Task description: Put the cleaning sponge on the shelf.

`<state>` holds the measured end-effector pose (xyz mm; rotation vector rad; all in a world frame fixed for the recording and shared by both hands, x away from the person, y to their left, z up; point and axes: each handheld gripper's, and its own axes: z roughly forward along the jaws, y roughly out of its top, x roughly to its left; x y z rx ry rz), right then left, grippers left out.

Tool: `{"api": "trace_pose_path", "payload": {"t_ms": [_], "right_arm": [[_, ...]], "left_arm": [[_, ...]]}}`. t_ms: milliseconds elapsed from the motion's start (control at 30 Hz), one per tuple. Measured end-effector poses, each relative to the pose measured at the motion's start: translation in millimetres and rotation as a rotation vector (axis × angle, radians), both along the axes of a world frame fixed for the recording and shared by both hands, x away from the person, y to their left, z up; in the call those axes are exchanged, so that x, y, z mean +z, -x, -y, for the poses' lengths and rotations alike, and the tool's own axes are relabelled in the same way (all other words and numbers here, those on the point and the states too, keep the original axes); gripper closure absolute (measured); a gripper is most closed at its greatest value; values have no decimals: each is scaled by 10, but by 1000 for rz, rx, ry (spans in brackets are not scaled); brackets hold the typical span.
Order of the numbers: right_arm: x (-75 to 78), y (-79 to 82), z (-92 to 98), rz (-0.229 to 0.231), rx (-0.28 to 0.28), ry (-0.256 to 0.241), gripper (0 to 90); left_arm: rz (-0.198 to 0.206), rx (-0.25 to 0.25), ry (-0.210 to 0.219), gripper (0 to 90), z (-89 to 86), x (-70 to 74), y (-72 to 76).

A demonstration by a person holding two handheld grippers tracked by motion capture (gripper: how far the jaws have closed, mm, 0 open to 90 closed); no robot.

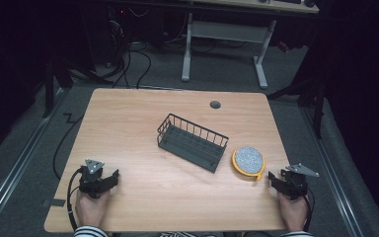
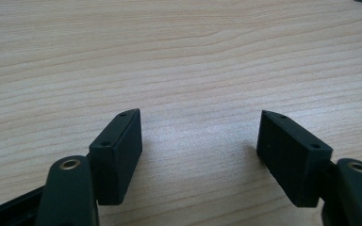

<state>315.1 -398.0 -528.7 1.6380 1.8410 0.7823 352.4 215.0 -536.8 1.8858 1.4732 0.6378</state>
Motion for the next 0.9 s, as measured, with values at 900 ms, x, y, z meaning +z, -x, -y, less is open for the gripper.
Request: {"api": "trace_pose_path", "payload": {"t_ms": [900], "right_arm": [[-4, -21, -12, -1, 20, 0, 403]], "left_arm": [[-5, -92, 70, 392, 123, 283, -124]]}}
